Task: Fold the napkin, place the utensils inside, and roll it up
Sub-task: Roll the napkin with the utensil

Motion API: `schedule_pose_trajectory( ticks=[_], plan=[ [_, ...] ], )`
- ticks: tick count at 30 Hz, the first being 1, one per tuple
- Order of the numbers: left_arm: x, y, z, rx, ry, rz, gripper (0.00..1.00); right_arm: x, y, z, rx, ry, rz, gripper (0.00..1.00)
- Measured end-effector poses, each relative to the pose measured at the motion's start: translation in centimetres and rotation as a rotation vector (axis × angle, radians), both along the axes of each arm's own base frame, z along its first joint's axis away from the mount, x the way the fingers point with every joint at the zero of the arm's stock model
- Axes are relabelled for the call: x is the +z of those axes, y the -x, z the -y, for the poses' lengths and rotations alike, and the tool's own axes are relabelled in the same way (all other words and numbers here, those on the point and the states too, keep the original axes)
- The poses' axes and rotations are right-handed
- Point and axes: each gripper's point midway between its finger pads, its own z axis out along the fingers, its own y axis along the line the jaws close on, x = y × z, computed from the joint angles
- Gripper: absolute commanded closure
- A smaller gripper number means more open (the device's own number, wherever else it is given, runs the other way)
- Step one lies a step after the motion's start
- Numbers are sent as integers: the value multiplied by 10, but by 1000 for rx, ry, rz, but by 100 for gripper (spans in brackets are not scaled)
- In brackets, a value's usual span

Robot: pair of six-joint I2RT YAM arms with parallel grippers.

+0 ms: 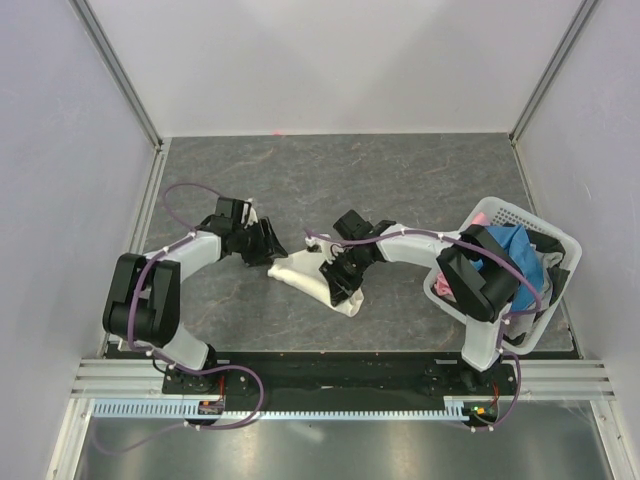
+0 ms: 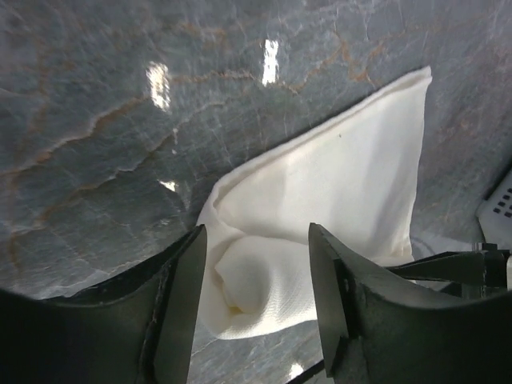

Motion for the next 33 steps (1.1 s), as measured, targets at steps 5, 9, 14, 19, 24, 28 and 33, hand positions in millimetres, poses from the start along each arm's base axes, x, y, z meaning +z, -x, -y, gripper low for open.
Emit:
schedule_pose_trajectory(
  ticks=[5, 9, 14, 19, 24, 28, 33],
  plan=[
    [19, -9, -12, 47, -54, 81, 37, 0, -1, 1, -29, -97, -147, 68],
    [49, -13, -17, 75, -63, 186, 37, -1, -1, 1, -49, -156, -250, 68],
    [62, 2, -12, 52, -9, 232, 38, -2, -1, 1, -74, -193, -326, 68],
    [46, 21, 12, -1, 118, 174, 39, -2, -3, 2, -91, -205, -358, 66],
    [43, 21, 33, -29, 234, 157, 39, -1, -3, 3, -103, -210, -380, 65],
    [40, 13, 41, -37, 276, 170, 40, -1, -3, 3, -112, -208, -387, 57],
    [29, 8, 44, -28, 295, 164, 40, 5, -1, 2, -127, -216, -424, 37]
  ],
)
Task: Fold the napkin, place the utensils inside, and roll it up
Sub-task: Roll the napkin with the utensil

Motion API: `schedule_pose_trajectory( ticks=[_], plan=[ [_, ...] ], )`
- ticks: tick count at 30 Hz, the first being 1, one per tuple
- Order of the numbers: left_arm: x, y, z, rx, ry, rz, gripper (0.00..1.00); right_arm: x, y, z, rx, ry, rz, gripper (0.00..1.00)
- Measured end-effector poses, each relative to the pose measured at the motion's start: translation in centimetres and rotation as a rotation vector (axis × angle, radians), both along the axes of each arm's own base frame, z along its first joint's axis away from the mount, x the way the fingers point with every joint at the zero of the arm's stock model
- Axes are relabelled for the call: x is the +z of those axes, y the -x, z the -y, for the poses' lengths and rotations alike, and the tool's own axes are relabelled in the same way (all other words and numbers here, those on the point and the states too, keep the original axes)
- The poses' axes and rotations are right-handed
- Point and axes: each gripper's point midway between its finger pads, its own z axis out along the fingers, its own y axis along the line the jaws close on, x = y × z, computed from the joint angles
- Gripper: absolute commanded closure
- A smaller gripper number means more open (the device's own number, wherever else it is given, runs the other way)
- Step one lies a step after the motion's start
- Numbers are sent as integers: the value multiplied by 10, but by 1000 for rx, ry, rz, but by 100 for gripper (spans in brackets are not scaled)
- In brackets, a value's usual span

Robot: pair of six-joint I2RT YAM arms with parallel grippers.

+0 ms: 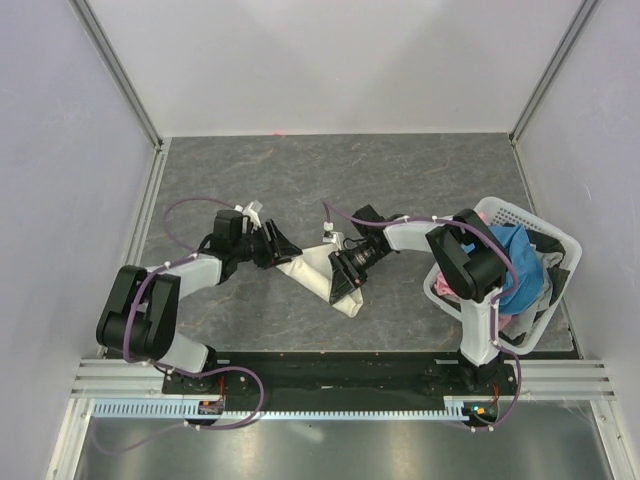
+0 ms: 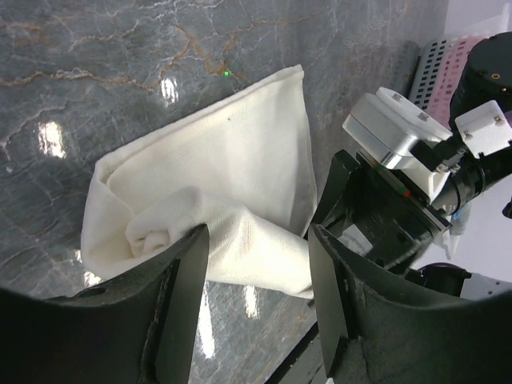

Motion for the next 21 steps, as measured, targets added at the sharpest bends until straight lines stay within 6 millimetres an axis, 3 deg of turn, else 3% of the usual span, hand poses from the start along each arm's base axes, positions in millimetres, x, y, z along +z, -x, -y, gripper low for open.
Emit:
schedule_pose_trajectory(
  ticks=[4, 15, 21],
  plan=[
    [-4, -4, 2, -5, 8, 9, 40, 8, -1, 0, -11, 4, 8, 26],
    [-16, -9, 7, -23, 17, -15, 41, 11, -33, 17, -100, 158, 245, 18],
    [-18, -9, 9, -39, 29, -20, 41, 20, -49, 32, -167, 225, 404, 9]
  ],
)
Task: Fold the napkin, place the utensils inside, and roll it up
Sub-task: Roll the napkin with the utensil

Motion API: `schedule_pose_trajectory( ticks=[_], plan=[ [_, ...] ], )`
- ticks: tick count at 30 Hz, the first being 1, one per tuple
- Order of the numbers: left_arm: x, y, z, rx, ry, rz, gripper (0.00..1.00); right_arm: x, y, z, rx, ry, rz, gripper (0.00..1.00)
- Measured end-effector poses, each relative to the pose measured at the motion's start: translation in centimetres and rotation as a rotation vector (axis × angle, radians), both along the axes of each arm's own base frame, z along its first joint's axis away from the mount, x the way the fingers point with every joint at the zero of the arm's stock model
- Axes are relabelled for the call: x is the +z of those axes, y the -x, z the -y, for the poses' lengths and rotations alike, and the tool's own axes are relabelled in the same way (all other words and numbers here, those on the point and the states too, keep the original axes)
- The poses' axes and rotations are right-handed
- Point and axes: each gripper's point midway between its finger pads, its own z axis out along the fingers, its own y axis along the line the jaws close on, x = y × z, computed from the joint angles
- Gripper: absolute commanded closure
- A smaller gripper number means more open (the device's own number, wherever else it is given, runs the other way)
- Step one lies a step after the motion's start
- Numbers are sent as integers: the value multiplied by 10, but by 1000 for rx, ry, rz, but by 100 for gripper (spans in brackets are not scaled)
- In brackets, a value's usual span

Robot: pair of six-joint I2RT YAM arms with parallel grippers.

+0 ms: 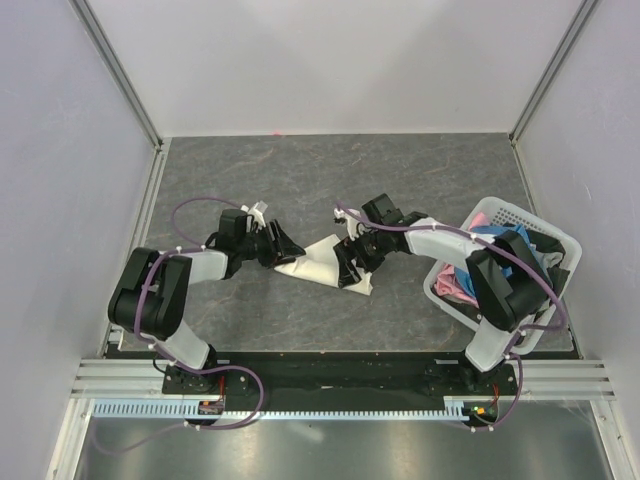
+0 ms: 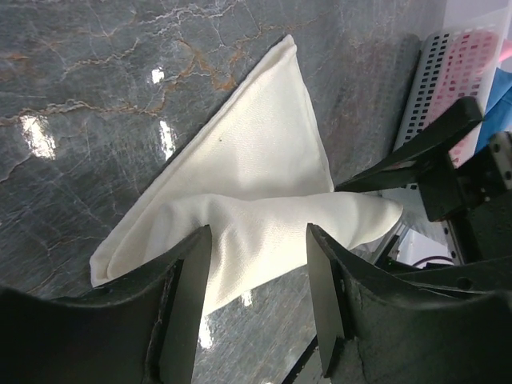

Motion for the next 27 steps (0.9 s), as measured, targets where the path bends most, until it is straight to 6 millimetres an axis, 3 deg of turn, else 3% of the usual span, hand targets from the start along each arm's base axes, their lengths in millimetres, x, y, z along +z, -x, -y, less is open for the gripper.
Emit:
schedule_pose_trajectory(
  ticks=[8, 13, 16, 19, 27],
  plan=[
    [1, 2, 6, -25, 10, -3, 41, 44, -24, 9, -81, -12, 279, 4],
    [5, -3, 7, -23, -15, -22, 38, 79, -20, -19, -32, -8, 501, 4],
    [13, -15, 6, -12, -47, -4, 37, 74, -8, -39, 20, 33, 565, 5],
    [26, -31, 4, 7, -78, 28, 36, 56, 3, -54, 69, 92, 597, 7],
    [52, -55, -31, 127, -120, 76, 35, 19, 2, -61, 107, 207, 641, 13]
  ],
)
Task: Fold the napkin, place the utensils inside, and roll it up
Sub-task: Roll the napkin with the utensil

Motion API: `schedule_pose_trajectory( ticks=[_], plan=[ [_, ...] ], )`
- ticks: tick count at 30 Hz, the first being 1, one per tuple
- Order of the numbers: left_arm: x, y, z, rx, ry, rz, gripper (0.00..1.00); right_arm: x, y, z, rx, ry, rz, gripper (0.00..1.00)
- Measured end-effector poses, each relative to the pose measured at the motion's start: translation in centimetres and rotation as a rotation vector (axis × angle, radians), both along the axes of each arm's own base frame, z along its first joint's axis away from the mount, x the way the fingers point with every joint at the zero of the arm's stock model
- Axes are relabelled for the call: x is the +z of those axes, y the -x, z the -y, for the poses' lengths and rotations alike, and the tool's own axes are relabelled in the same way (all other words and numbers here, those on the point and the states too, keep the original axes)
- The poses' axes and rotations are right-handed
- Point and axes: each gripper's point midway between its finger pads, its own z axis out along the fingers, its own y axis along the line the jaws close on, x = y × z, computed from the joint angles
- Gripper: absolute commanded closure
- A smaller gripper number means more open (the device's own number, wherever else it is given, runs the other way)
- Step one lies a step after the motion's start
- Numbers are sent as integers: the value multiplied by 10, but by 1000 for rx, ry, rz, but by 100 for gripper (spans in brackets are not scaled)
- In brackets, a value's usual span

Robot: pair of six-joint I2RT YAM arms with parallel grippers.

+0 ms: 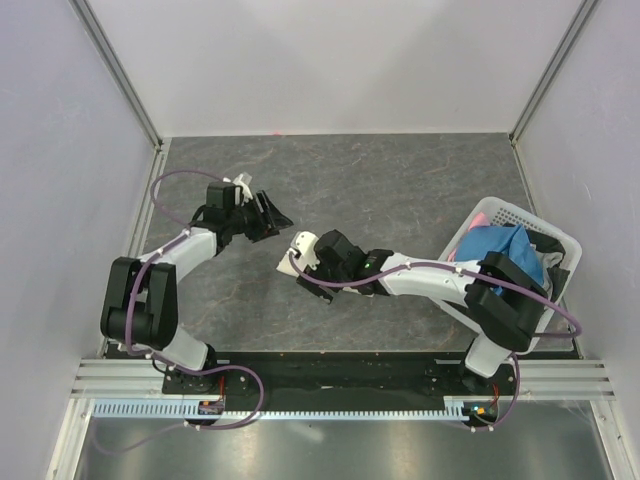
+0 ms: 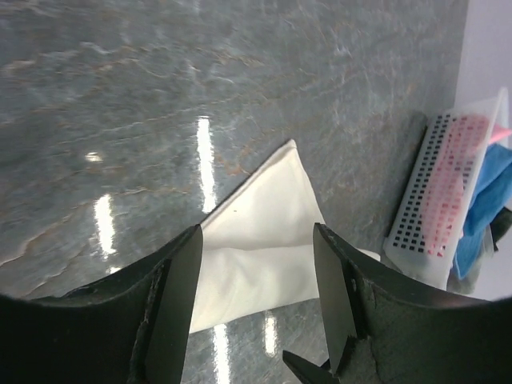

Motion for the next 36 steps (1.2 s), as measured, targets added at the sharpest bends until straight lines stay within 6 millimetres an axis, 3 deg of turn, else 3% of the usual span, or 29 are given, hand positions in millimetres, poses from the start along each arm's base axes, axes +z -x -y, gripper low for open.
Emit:
schedule_pose_trajectory(
  ticks=[9, 16, 26, 36],
  plan=[
    [-8, 15, -13, 33, -24, -44, 35, -29, -3, -2, 36, 72, -2, 18],
    [-9, 23, -17, 38, -33, -58, 35, -32, -12, -8, 44, 93, 14, 22],
    [-13, 34, -24, 47, -44, -62, 35, -41, -31, -6, 38, 114, -45, 51],
    [-16, 51, -31, 45, -55, -49, 35, -36, -32, -22, 146, -29, -368, 65]
  ],
)
